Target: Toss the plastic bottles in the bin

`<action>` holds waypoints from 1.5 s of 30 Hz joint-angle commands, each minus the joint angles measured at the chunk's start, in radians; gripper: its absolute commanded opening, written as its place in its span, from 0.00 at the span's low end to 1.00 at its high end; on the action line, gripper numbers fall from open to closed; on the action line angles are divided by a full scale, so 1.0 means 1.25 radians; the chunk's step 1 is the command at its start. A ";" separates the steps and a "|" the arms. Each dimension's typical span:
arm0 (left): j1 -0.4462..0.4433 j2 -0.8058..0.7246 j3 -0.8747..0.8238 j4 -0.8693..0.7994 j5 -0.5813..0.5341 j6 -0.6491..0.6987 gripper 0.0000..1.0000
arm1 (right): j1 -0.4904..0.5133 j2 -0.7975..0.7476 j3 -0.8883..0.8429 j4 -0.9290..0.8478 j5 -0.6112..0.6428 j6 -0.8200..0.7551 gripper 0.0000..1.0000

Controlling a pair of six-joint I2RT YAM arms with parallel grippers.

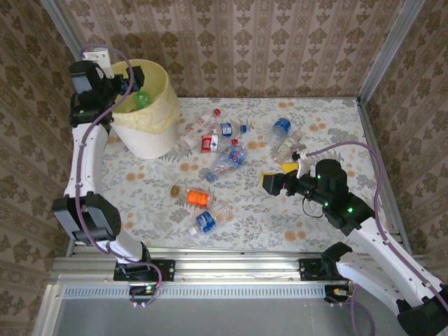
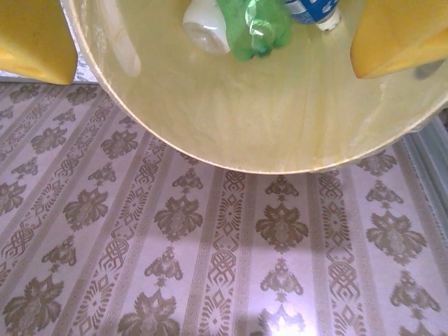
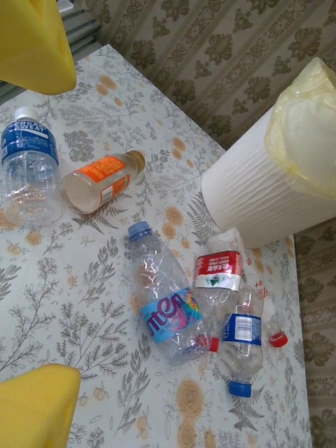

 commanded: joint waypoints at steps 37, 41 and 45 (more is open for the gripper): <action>-0.597 -0.324 -0.234 -0.399 -0.081 0.127 1.00 | 0.004 -0.024 -0.005 -0.095 0.007 0.001 1.00; -0.616 -0.359 -0.310 -0.410 -0.070 0.103 0.98 | 0.004 -0.030 -0.002 -0.097 -0.023 -0.013 1.00; -0.634 -0.378 -0.381 -0.432 -0.045 0.068 0.92 | 0.004 -0.045 -0.006 -0.094 -0.056 -0.033 1.00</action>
